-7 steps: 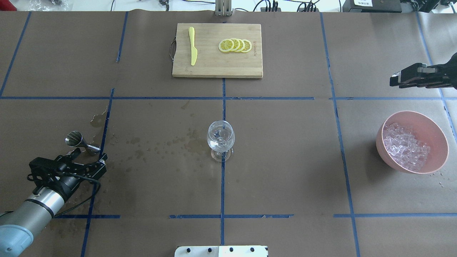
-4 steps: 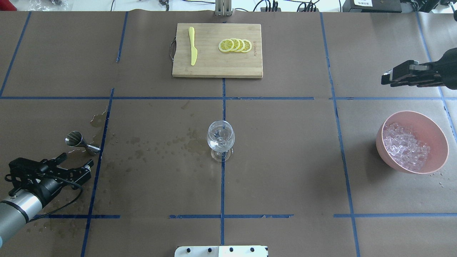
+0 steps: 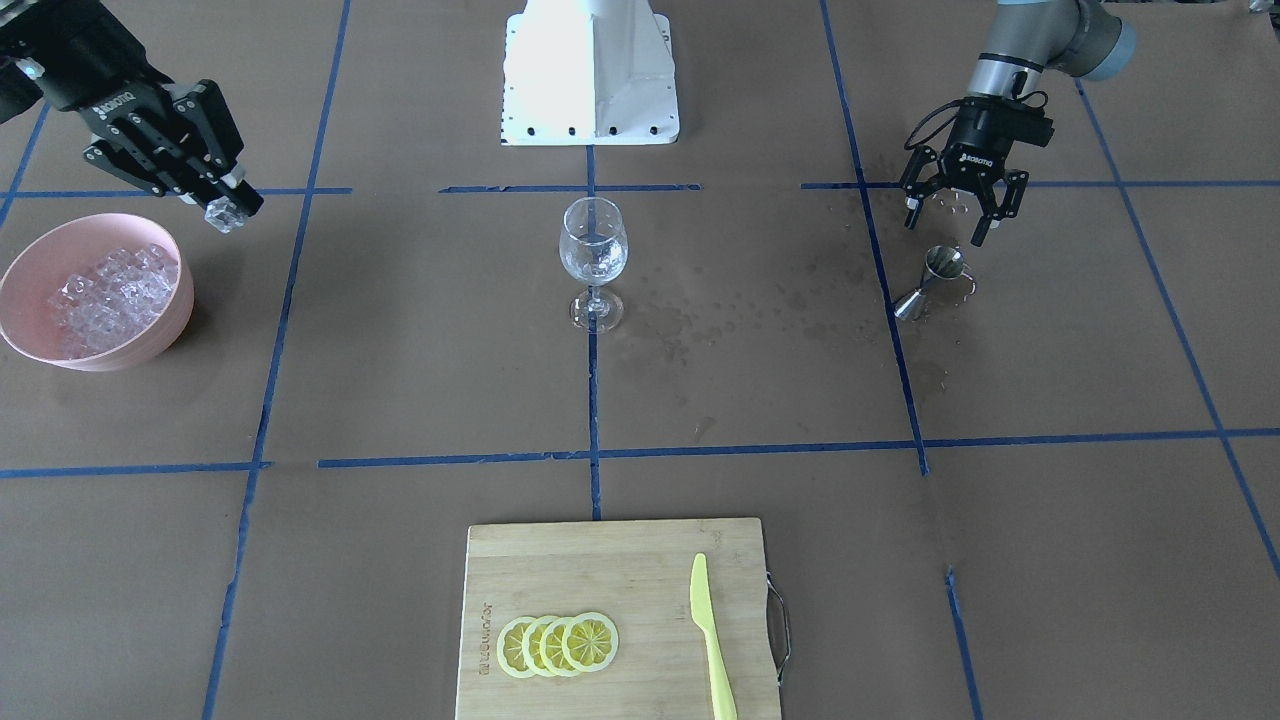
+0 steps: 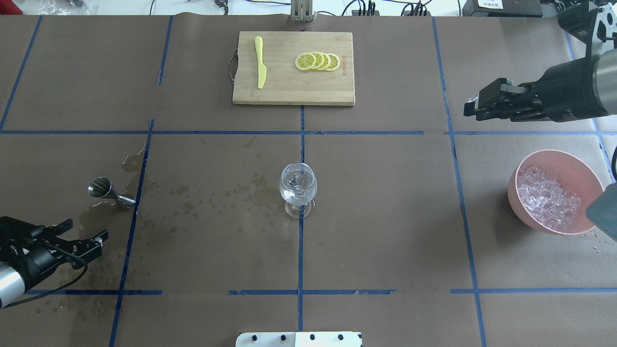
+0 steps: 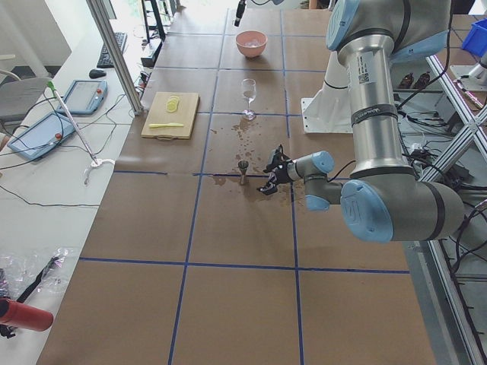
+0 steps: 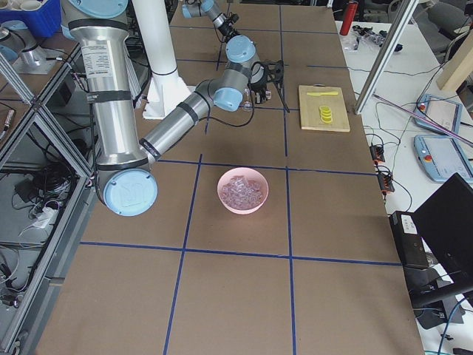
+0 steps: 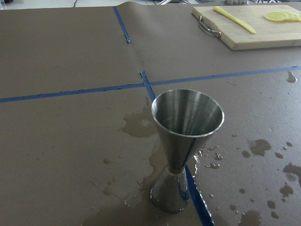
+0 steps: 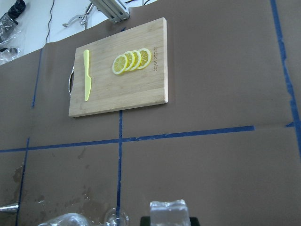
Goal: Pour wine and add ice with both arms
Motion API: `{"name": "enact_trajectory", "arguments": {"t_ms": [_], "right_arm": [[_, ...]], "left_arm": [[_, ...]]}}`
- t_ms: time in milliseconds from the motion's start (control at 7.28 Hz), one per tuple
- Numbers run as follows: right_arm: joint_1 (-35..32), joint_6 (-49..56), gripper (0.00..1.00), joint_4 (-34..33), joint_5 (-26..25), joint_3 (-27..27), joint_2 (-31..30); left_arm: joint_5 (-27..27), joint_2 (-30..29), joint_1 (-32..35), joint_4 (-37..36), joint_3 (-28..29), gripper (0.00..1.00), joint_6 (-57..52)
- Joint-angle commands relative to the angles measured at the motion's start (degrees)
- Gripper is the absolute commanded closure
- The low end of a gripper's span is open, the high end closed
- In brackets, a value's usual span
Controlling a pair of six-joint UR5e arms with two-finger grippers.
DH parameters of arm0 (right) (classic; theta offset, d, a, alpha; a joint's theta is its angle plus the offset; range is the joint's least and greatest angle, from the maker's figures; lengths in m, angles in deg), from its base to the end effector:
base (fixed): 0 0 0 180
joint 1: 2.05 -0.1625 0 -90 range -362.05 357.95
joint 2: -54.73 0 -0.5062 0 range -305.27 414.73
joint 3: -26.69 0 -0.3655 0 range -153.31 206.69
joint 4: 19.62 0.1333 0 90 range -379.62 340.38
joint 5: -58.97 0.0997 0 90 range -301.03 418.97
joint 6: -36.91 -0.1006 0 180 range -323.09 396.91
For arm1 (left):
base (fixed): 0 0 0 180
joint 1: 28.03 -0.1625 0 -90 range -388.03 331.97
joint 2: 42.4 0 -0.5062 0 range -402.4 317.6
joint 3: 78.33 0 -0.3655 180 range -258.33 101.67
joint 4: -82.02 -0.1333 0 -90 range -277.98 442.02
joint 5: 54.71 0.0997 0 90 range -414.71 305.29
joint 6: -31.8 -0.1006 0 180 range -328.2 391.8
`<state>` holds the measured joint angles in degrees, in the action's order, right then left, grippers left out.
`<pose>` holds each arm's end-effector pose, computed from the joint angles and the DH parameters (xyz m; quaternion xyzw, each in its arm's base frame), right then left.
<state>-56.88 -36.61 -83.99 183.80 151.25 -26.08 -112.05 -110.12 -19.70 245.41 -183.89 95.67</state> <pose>-0.2014 -0.4175 0.3452 0.1166 -0.5847 0.0968 0.7970 0.2581 -0.2274 0.6157 0.3806 0.4341 -0.0286 0.8160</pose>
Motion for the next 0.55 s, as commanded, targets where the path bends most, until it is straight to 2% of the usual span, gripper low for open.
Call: {"name": "enact_trajectory", "arguments": {"t_ms": [0, 412], "right_arm": [[5.8, -4.7, 1.0, -0.1, -3.5, -0.2, 4.5], [16.1, -8.9, 1.0, -0.6, -12.7, -3.1, 12.0]], "left_arm": [[-7.0, 2.7, 0.1, 0.0, -3.4, 0.0, 0.1], [-15.3, 5.3, 0.5, -0.7, -7.1, 0.0, 0.5]]}}
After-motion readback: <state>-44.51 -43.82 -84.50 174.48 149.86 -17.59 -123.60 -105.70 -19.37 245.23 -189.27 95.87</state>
